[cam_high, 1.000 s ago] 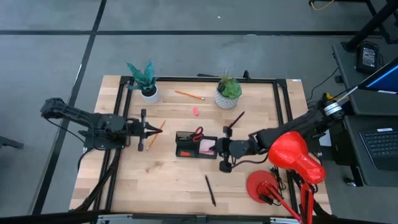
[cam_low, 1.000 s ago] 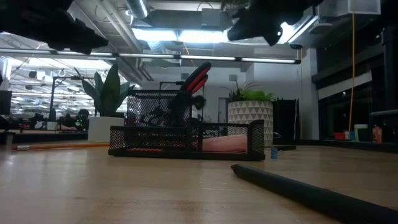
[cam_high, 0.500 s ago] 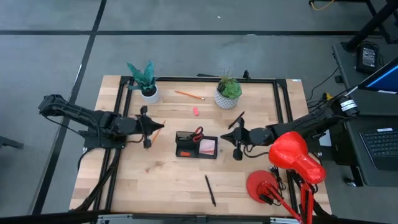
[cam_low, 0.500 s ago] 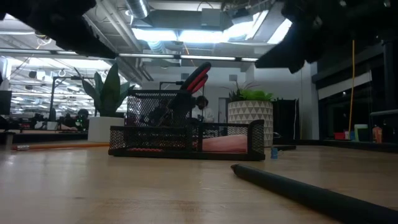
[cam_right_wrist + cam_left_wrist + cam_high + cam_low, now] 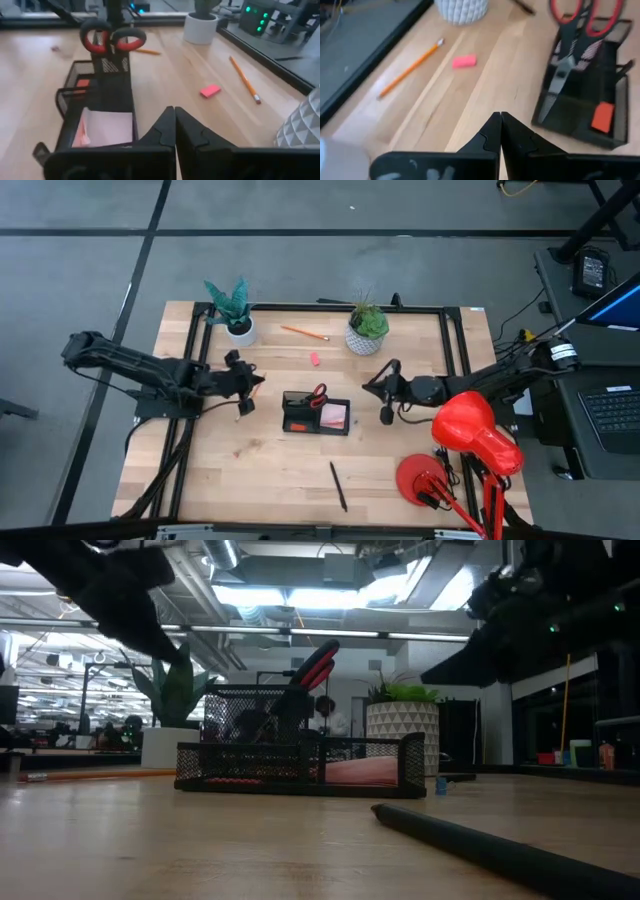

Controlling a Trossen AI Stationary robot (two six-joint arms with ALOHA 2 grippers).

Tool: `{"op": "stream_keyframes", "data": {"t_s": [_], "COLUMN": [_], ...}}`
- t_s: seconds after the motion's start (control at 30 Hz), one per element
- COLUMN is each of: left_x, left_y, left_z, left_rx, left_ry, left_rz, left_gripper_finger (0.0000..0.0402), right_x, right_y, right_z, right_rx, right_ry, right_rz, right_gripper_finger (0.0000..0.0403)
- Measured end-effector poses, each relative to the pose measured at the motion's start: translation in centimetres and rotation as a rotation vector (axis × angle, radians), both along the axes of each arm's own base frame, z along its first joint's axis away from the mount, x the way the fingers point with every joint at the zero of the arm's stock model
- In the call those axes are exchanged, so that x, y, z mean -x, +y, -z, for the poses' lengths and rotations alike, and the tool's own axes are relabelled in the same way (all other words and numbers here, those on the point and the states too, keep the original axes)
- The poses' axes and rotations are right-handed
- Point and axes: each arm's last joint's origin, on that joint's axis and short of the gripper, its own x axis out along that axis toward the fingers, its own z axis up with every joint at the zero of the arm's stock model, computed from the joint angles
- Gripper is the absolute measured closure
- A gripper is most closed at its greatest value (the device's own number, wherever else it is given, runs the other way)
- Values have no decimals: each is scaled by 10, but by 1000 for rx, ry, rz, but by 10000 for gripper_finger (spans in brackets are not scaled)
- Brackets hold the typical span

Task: Pick and place office supplies into organizer
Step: Put the bottom orange pencil into the desk organizer

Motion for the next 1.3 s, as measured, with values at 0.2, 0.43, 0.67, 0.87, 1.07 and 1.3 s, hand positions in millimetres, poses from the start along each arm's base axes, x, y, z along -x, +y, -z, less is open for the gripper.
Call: {"op": "stream_keyframes", "data": {"t_s": [0.2, 0.43, 0.67, 0.87, 1.07, 1.3], "left_x": [-1, 10, 22, 15, -13, -39], "left_y": [7, 13, 20, 19, 7, 4], "left_z": [17, 30, 35, 38, 26, 24], "left_rx": [161, 286, 360, 396, 390, 398], "left_ry": [149, 338, 426, 412, 510, 646], "left_rz": [-27, -45, -221, -253, -229, -310], "left_gripper_finger": [400, 399, 399, 400, 400, 400], "right_x": [11, 14, 14, 14, 14, 14], "right_y": [-2, -2, -2, -3, -4, -9], "right_z": [7, 10, 8, 8, 8, 8], "right_rx": [-71, -160, -246, -205, -120, -72], "right_ry": [-93, -110, -150, -146, -130, -114], "right_rz": [-2, 21, 42, 65, 86, 97], "right_gripper_finger": [399, 399, 399, 399, 399, 399]}}
